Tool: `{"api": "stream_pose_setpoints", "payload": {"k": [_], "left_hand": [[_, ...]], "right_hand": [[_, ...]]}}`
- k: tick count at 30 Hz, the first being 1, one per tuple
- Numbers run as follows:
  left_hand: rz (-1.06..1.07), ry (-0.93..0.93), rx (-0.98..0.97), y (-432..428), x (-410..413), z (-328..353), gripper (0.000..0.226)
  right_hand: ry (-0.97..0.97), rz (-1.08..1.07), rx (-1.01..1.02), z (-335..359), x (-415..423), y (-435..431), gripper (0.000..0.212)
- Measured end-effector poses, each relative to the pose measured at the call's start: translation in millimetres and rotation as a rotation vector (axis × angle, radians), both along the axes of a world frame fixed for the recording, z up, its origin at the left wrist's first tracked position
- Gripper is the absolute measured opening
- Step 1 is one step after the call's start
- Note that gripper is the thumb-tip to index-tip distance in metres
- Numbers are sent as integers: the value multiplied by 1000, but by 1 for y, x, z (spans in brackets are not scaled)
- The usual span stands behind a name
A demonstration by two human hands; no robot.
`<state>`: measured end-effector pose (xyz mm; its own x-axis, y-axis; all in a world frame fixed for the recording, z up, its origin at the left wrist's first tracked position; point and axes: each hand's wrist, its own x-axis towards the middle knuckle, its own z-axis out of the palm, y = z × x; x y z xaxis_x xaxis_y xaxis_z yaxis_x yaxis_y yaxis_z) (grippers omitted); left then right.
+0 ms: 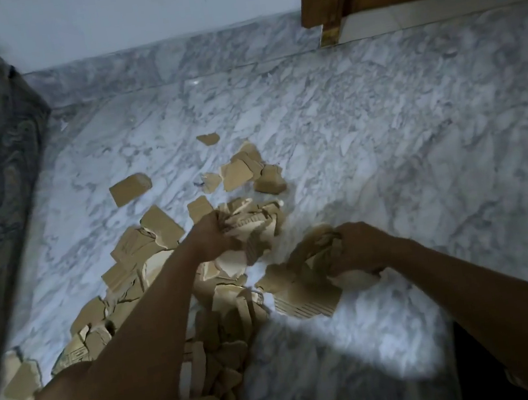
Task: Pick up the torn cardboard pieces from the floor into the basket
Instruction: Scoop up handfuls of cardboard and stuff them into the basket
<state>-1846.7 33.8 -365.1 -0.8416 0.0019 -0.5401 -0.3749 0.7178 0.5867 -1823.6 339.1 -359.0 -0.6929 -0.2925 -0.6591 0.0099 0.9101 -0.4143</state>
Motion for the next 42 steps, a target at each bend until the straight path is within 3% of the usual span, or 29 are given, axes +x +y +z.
{"api": "stream_pose_setpoints", "payload": {"k": [2,4,7,12,19,24,27,29,32,37,40,42], "left_hand": [[63,-16,-9,-7,-4,14,33],[67,-27,-27,-15,-4,22,23],[19,-70,-79,-24,-1,19,26],[-26,-98,-91,-30,10,16,62],[53,36,-193,-20,5,26,38],[-58,106,-487,-1,15,13,50],[-35,151,-491,13,23,3,46],[-58,170,-490,18,25,-3,46],[-55,177,-496,17,24,-10,51],[-26,155,-496,5,20,-11,52],[35,107,-429,-3,10,-7,53],[57,73,-390,-8,2,-4,59]], "right_hand": [[-87,88,0,-10,17,-24,80],[-36,139,56,-29,43,-46,73],[121,123,94,-52,63,-61,73],[20,91,71,-50,38,-46,68],[103,59,168,-6,-21,9,73],[370,153,327,19,-40,3,66],[742,259,487,-1,-23,-12,55],[830,229,454,-15,-8,-14,47],[592,155,388,-20,-3,-8,54],[393,-138,268,15,-47,8,71],[238,-92,3,26,-61,-11,89],[165,51,-57,17,-57,-37,87]]}}
